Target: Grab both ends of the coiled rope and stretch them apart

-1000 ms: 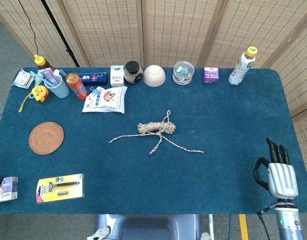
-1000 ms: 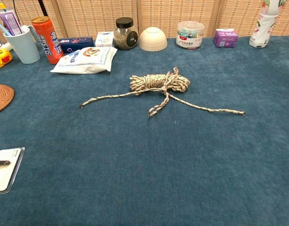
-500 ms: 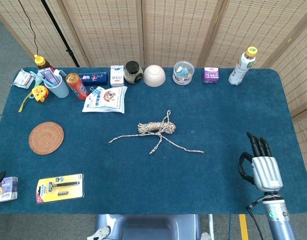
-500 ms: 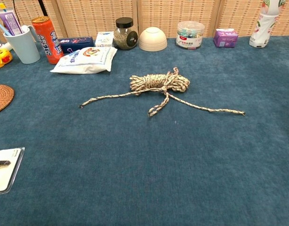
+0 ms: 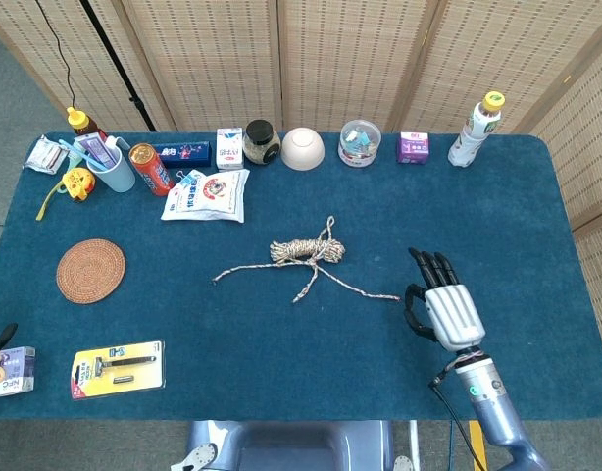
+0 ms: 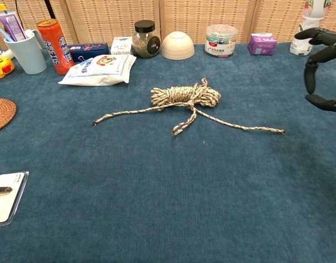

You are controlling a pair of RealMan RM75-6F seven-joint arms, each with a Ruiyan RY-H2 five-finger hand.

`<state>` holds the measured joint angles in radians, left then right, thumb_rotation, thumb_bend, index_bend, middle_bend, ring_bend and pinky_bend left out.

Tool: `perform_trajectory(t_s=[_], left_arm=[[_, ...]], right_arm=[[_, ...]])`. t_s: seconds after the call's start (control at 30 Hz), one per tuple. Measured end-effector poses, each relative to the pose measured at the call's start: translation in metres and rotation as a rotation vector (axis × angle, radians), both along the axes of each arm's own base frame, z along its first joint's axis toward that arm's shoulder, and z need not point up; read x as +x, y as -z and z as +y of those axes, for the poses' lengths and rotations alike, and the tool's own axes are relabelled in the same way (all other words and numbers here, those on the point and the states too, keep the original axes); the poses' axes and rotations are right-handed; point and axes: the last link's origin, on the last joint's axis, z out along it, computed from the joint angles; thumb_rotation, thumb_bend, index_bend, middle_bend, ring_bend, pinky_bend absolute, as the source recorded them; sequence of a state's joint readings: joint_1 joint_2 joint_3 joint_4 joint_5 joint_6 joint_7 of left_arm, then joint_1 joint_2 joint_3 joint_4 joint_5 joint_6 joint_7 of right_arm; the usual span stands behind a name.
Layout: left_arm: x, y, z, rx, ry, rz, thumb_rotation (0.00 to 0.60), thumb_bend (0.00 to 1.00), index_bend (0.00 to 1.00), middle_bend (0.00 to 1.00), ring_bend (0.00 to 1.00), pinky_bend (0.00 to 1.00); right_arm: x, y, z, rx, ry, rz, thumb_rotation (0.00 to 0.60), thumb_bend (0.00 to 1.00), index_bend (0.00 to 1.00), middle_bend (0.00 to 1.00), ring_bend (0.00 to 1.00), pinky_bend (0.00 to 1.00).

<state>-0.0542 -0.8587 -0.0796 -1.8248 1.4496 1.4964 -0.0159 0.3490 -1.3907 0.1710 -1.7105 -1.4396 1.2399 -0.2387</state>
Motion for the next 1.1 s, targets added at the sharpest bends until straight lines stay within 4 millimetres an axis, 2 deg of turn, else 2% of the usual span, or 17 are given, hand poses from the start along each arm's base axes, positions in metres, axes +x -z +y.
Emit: perform_trajectory(t_s=[0.27,0.47,0.53,0.7,0.8,0.83,0.87,0.9,0.97,1.1], left_arm=[[0.0,0.0,0.002,0.0,-0.001,0.007,0.55,0.23,0.06,0.0,0.0,0.0],[-0.002,-0.001,0.003,0.002,-0.008,0.015,0.548,0.23,0.06,0.0,0.0,0.0],[-0.002,-0.002,0.003,0.003,-0.009,0.017,0.546,0.23,0.06,0.0,0.0,0.0],[-0.004,-0.003,0.004,0.004,-0.015,0.02,0.549,0.23,0.06,0.0,0.0,0.0],[-0.005,-0.004,0.004,0.007,-0.015,0.021,0.55,0.23,0.06,0.0,0.0,0.0],[-0.006,-0.004,0.004,0.008,-0.016,0.022,0.549,0.23,0.06,0.0,0.0,0.0],[-0.006,-0.004,0.004,0.008,-0.016,0.021,0.548,0.23,0.06,0.0,0.0,0.0],[-0.006,-0.004,0.004,0.008,-0.016,0.021,0.548,0.23,0.06,0.0,0.0,0.0],[-0.007,-0.003,0.004,0.008,-0.018,0.021,0.549,0.23,0.06,0.0,0.0,0.0],[-0.007,-0.003,0.005,0.009,-0.018,0.02,0.549,0.23,0.06,0.0,0.0,0.0]], right_arm=[[0.014,0.027,-0.025,0.052,-0.004,0.018,0.6,0.45,0.22,0.0,0.0,0.0],[0.015,0.045,-0.044,0.075,0.024,0.032,0.596,0.44,0.19,0.0,0.0,0.0],[0.015,0.049,-0.049,0.08,0.034,0.033,0.556,0.41,0.16,0.0,0.0,0.0],[0.013,0.058,-0.058,0.093,0.054,0.052,0.394,0.29,0.03,0.0,0.0,0.0],[0.013,0.06,-0.062,0.094,0.06,0.065,0.355,0.27,0.0,0.0,0.0,0.0],[0.012,0.061,-0.063,0.093,0.061,0.069,0.37,0.26,0.02,0.0,0.0,0.0],[0.012,0.06,-0.064,0.092,0.063,0.072,0.418,0.26,0.05,0.0,0.0,0.0],[0.012,0.059,-0.065,0.09,0.064,0.073,0.491,0.26,0.1,0.0,0.0,0.0],[0.012,0.058,-0.065,0.082,0.063,0.076,0.585,0.26,0.19,0.0,0.0,0.0],[0.013,0.061,-0.066,0.068,0.069,0.069,0.6,0.26,0.3,0.0,0.0,0.0]])
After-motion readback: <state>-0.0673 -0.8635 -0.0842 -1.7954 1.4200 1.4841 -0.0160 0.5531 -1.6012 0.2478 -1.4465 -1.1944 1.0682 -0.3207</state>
